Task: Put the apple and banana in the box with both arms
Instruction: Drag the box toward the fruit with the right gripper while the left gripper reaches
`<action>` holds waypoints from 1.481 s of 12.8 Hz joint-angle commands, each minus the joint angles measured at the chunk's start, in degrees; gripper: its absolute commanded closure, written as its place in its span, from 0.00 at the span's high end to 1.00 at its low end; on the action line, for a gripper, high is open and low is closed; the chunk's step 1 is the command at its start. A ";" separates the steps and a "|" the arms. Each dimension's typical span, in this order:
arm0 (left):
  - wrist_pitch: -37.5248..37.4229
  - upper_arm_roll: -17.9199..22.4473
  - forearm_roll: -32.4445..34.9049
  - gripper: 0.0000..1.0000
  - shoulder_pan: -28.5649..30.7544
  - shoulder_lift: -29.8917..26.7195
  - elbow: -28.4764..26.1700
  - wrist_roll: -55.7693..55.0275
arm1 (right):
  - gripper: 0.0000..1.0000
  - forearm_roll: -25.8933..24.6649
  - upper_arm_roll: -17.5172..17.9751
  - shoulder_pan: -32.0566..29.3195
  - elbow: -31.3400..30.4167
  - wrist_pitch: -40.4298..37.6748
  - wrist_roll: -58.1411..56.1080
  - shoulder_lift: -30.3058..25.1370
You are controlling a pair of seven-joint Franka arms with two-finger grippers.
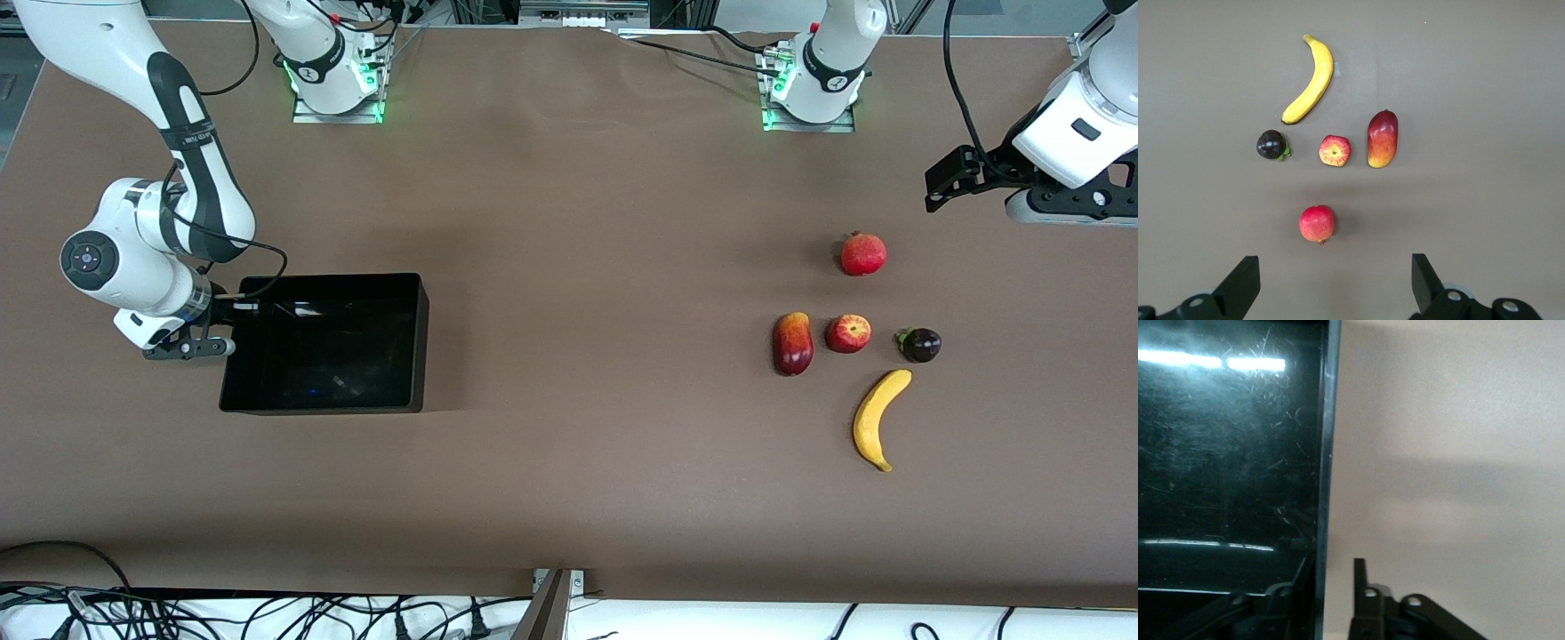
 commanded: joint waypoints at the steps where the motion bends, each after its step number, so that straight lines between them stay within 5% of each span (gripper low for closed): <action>1: -1.49 -0.11 1.67 1.00 -0.36 0.95 2.06 0.45 | 0.00 1.00 1.24 -0.07 2.50 -4.13 -0.69 -1.87; 6: -1.49 -0.11 1.67 1.00 -0.36 0.95 2.06 0.36 | 0.00 1.35 11.34 5.70 23.31 -22.95 12.79 -0.49; 13: -1.58 -0.02 1.59 1.00 0.16 2.18 1.98 0.54 | 0.00 9.00 11.53 30.24 52.67 -19.82 42.24 24.98; 19: -1.08 0.59 1.85 1.00 2.27 13.49 1.19 1.06 | 0.00 8.47 10.47 37.02 55.25 -12.88 51.77 30.81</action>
